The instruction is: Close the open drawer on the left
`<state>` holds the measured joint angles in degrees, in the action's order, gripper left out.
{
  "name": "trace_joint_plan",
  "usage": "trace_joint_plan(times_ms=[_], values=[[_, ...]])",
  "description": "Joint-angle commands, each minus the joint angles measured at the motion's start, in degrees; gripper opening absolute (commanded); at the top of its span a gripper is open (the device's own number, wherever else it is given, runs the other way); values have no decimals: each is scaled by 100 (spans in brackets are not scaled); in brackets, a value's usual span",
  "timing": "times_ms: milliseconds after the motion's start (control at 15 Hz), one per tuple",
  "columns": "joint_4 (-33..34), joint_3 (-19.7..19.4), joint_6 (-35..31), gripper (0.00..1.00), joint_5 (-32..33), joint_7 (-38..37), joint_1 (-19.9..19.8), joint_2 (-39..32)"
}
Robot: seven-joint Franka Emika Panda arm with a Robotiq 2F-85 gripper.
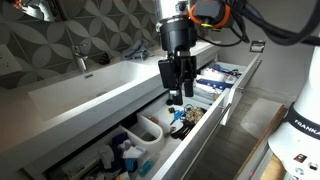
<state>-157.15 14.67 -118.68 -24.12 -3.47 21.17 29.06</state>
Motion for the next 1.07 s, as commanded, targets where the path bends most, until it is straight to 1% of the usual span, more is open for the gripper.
trace_joint_plan(times_ms=[0, 133, 200, 333, 400, 600, 800, 1000], values=[[-89, 81, 119, 36, -82, -625, -68, 129], [-101, 105, 109, 23, -118, -891, -72, 59], [-101, 99, 88, 16, -150, -956, -65, -4], [-101, 52, 65, 3, -216, -1007, -65, -85], [-101, 25, 48, 0, -241, -1016, -89, -145], [-103, -59, 33, 0, -333, -1045, -191, -359], [-107, -231, 14, 0, -633, -881, -286, -672], [-107, -378, -71, 0, -944, -333, -289, -1052]])
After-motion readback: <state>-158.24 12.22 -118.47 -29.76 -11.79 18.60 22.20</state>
